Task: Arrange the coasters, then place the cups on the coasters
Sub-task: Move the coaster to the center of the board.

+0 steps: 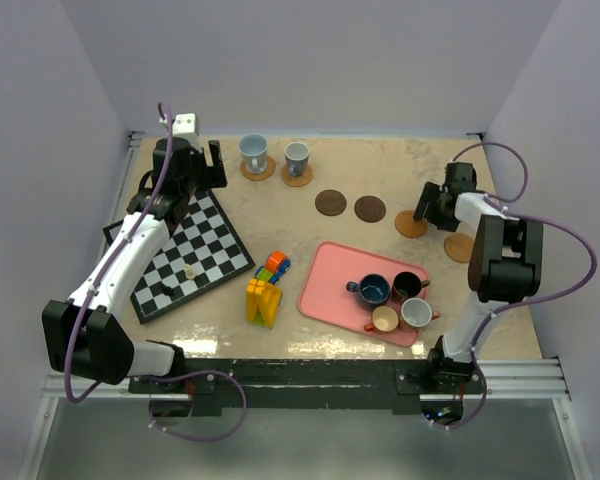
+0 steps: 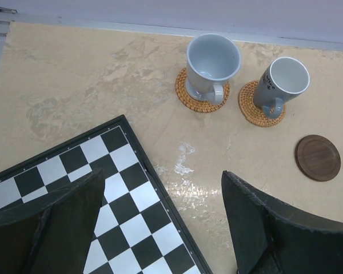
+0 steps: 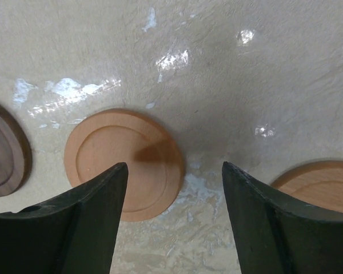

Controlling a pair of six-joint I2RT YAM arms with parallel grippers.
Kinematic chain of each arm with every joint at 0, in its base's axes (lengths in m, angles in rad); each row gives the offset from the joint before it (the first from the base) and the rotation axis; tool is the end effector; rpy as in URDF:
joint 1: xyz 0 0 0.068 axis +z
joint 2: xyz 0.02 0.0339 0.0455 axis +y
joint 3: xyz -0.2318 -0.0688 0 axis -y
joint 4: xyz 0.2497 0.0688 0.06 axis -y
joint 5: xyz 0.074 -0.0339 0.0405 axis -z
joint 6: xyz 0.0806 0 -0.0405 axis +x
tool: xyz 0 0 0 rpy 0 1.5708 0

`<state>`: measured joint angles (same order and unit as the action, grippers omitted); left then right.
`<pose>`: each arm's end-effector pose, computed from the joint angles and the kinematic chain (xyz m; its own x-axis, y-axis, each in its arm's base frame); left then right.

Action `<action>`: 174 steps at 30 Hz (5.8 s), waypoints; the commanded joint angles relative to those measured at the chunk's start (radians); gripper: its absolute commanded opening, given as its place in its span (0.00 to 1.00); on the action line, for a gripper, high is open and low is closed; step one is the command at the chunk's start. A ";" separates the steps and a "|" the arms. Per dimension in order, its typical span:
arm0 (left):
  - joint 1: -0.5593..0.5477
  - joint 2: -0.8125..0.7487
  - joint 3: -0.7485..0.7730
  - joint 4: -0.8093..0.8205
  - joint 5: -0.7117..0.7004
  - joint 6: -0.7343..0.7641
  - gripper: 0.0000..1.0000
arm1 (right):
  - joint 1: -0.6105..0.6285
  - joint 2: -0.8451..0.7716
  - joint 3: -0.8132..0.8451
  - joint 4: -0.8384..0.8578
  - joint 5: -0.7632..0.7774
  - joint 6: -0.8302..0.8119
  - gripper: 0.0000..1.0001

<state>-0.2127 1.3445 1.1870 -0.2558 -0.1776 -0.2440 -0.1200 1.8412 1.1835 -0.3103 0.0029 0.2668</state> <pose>0.3592 -0.0630 0.2979 -0.3929 -0.1584 -0.9058 -0.0467 0.9872 -0.1524 0.4009 -0.0486 0.1044 -0.7569 0.3568 -0.5475 0.3327 0.9315 0.1472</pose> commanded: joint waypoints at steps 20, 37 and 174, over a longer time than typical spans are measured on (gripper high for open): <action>-0.004 -0.013 0.003 0.032 0.013 -0.015 0.87 | 0.003 -0.017 -0.090 -0.065 -0.038 -0.057 0.35; -0.004 -0.015 -0.006 0.035 0.018 -0.018 0.87 | 0.060 0.000 -0.108 -0.118 -0.011 -0.124 0.29; -0.004 -0.036 -0.033 0.036 0.029 -0.028 0.88 | -0.337 -0.066 -0.288 0.008 -0.195 -0.061 0.27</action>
<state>-0.2127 1.3182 1.1629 -0.2523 -0.1604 -0.2516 -0.5102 1.7145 0.9451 -0.2249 -0.2005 0.1844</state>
